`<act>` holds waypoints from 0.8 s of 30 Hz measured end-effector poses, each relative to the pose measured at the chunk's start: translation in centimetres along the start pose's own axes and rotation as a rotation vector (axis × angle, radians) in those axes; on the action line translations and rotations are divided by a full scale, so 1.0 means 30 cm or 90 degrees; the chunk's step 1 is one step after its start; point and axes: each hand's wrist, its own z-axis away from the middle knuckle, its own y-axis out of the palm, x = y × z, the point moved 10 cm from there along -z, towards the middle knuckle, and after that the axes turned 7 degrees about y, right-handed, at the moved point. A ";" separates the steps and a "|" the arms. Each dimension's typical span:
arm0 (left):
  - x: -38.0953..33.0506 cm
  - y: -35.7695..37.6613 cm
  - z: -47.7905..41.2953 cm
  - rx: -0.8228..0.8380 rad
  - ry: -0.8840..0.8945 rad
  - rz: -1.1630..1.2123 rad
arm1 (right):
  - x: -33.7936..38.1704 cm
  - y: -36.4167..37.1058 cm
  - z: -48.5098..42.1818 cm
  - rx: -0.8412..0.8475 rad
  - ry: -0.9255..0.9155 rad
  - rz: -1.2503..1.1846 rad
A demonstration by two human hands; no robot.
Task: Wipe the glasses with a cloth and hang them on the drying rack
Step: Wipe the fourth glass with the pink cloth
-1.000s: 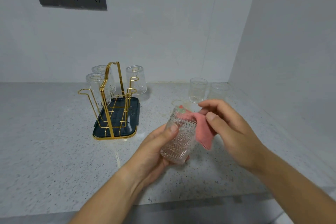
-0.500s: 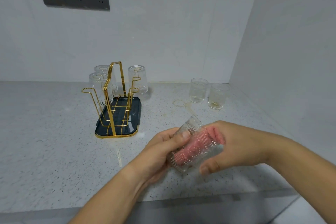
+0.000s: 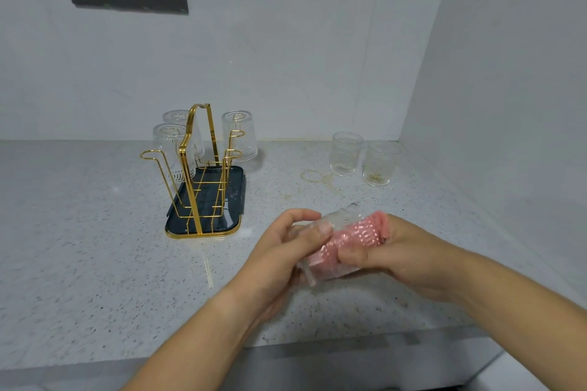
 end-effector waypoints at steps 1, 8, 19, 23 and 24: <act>-0.015 0.005 0.002 -0.009 0.024 0.001 | -0.006 -0.017 -0.006 -0.028 0.005 -0.066; 0.016 0.006 0.002 -0.109 -0.013 0.051 | 0.035 0.070 0.021 -0.031 -0.056 0.062; 0.090 0.017 0.019 0.005 -0.186 -0.005 | 0.022 0.105 0.047 -0.012 -0.156 0.556; 0.033 0.021 0.017 0.047 -0.066 -0.128 | -0.009 0.066 0.049 0.018 -0.027 0.113; 0.009 0.026 0.019 0.052 -0.016 -0.155 | -0.015 0.051 0.042 0.004 -0.013 0.034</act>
